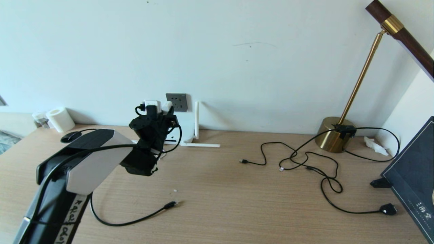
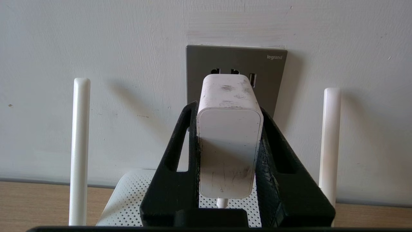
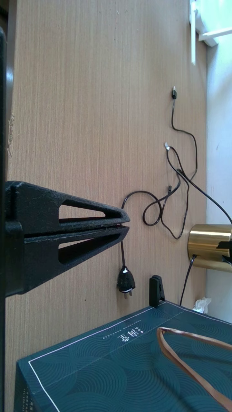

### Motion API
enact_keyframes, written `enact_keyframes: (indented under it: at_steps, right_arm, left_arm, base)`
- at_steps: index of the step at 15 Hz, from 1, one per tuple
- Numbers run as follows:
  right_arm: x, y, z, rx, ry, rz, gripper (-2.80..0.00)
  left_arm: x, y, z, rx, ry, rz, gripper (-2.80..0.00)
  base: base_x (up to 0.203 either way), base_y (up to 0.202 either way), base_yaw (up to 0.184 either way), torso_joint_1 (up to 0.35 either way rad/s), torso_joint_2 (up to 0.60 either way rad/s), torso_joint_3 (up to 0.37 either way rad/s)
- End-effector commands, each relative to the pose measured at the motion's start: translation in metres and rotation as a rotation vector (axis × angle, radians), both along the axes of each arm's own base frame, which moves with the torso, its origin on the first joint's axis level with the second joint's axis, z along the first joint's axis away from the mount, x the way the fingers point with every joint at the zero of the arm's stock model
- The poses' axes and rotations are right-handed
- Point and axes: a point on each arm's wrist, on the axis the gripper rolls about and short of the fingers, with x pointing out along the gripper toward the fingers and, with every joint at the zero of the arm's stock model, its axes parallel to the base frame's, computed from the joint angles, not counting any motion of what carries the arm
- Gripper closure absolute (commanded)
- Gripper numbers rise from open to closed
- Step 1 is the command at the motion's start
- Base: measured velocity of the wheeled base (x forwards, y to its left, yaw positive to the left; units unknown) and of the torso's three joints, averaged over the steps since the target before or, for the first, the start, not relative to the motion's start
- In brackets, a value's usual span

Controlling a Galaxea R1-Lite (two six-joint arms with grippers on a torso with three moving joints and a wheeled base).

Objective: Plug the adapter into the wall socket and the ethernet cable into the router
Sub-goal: Align plug and socket

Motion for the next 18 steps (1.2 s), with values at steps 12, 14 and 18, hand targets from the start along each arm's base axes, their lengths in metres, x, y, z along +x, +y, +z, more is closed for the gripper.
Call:
enact_keyframes:
  at_steps: [12,14,18]
  right_arm:
    - [0.0,0.0,0.0,0.001,0.001,0.0,0.0]
    - [0.0,0.0,0.0,0.001,0.001,0.0,0.0]
    - [0.0,0.0,0.0,0.001,0.001,0.0,0.0]
  left_arm:
    - [0.013,0.007,-0.005,0.024,-0.056,-0.033,0.0]
    - [0.019,0.005,-0.005,0.024,-0.055,-0.033,0.0]
    - [0.031,0.003,-0.001,0.022,-0.067,-0.034,0.0]
  base:
    - [0.0,0.0,0.0,0.0,0.0,0.0]
    - [0.0,0.0,0.0,0.0,0.0,0.0]
    - [0.0,0.0,0.0,0.0,0.0,0.0]
